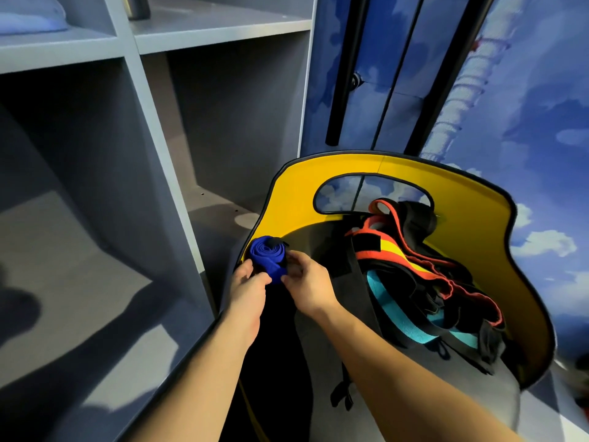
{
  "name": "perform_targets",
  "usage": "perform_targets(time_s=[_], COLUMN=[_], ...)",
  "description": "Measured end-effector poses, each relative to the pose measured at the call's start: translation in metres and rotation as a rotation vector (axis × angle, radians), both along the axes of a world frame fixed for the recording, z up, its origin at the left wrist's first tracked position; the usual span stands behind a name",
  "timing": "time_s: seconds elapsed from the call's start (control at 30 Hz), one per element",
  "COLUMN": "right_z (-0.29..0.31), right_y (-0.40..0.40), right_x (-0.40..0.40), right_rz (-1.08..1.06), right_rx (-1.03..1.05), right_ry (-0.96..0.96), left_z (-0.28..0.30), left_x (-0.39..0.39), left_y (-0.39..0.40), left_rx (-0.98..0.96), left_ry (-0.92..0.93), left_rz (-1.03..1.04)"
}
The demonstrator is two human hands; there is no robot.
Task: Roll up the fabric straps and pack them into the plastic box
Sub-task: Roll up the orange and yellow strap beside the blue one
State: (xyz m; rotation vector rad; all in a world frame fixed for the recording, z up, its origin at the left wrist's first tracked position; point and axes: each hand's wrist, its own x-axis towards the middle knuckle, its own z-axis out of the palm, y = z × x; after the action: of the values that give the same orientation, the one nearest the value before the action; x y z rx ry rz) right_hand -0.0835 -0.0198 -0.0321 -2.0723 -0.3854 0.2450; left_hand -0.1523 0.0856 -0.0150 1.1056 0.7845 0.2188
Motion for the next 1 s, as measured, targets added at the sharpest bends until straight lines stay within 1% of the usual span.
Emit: perform_targets(time_s=[0.1, 0.33, 0.5, 0.67, 0.73, 0.87, 1.0], right_z=[0.008, 0.031, 0.05, 0.067, 0.071, 0.072, 0.063], right_y=[-0.01, -0.058, -0.111, -0.165, -0.187, -0.222, -0.243], right_x=[-0.007, -0.034, -0.062, -0.093, -0.105, -0.128, -0.144], right_rz=[0.007, -0.032, -0.109, -0.213, -0.233, -0.314, -0.366], right_rx=[0.026, -0.032, -0.042, -0.056, -0.071, -0.026, 0.024], right_ry=[-0.014, -0.095, -0.123, -0.096, -0.103, -0.068, -0.038], left_z=[0.006, 0.025, 0.04, 0.063, 0.066, 0.068, 0.068], left_x=[-0.005, -0.022, -0.037, -0.069, -0.081, -0.099, -0.109], left_y=[0.0, -0.029, -0.062, -0.108, -0.124, -0.145, -0.157], left_rx=[0.046, 0.123, 0.173, 0.231, 0.271, 0.364, 0.38], left_ry=[-0.008, -0.067, -0.105, -0.157, -0.139, -0.086, -0.054], left_rz=[-0.024, -0.111, -0.24, -0.356, -0.364, -0.405, -0.414])
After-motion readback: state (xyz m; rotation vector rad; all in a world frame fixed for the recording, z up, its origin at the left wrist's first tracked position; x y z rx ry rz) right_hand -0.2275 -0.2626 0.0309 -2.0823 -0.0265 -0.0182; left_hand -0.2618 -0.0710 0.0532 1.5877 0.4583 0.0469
